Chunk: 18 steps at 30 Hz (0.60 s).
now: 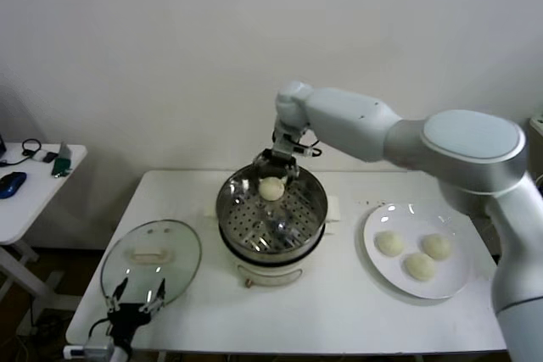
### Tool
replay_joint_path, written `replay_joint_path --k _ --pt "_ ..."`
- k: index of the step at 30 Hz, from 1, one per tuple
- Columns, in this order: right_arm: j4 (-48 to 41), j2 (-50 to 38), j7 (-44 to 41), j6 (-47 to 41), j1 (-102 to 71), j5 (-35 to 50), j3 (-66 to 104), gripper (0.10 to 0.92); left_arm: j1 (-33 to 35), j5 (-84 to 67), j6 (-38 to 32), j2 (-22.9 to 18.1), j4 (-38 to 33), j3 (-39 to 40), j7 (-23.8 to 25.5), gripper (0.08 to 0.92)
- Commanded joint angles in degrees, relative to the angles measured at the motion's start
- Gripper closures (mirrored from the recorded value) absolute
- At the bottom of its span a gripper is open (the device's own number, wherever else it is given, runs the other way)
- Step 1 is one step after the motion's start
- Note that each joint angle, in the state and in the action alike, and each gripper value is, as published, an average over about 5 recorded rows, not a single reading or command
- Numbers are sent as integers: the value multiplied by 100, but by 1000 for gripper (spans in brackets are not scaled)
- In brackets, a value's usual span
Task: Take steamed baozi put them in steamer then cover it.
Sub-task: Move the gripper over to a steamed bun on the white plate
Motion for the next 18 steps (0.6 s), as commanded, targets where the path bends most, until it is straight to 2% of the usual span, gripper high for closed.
replay_joint_path --k 1,4,10,13,18 --pt "1518 -1848 -659 -2160 1685 3245 -1495 202 8 61 3 -8 -12 15 8 177" --pt "2039 -2615 -395 -3001 2002 3475 -2038 203 1 76 9 -9 4 24 12 177" --pt "2837 -3807 366 -4297 1760 2689 -2580 203 -67 72 30 18 54 26 21 177" --pt "3027 -4148 670 -4646 1283 2409 -2343 203 -98 62 42 24 67 25 27 177" --pt "2962 -4199 810 -4799 481 2116 -1877 203 -138 55 45 33 107 23 35 177"
